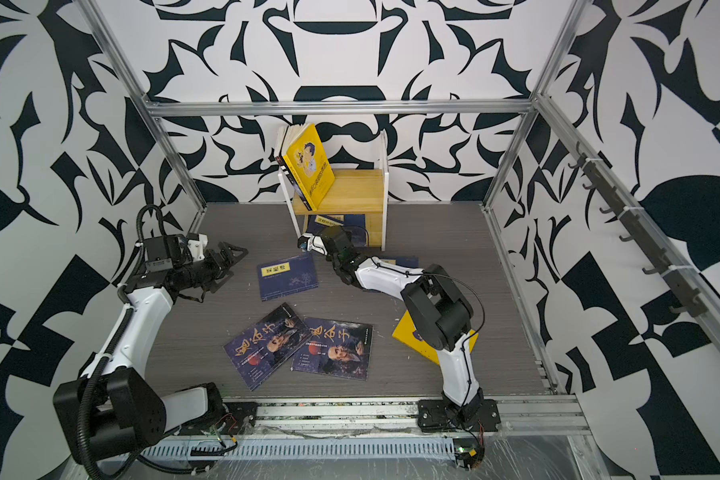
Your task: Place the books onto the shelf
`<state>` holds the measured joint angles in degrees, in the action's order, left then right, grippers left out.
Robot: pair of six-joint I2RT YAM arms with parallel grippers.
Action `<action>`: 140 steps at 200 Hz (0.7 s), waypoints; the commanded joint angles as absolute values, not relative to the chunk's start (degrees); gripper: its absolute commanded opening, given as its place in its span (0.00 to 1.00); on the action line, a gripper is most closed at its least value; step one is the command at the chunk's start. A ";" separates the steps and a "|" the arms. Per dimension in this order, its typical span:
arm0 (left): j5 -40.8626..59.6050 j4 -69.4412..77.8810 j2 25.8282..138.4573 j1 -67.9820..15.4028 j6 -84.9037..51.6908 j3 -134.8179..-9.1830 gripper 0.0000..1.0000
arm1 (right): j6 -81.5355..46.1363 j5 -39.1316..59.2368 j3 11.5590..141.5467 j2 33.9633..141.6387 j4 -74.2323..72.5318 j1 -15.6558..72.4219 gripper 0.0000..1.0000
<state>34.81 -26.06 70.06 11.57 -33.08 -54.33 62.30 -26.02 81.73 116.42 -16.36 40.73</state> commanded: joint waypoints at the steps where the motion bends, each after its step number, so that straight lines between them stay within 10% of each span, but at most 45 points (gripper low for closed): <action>1: 34.93 -27.92 69.18 11.70 -32.26 -55.88 0.99 | 62.20 -24.01 87.30 116.86 -22.13 39.48 0.00; 140: 35.51 -28.47 68.82 10.72 -31.64 -56.12 0.99 | 61.77 -9.44 99.88 125.48 12.47 36.39 0.00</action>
<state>34.92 -27.27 70.04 10.85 -32.53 -54.74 61.45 -12.88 96.12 124.57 5.58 36.62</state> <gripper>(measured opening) 0.994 0.072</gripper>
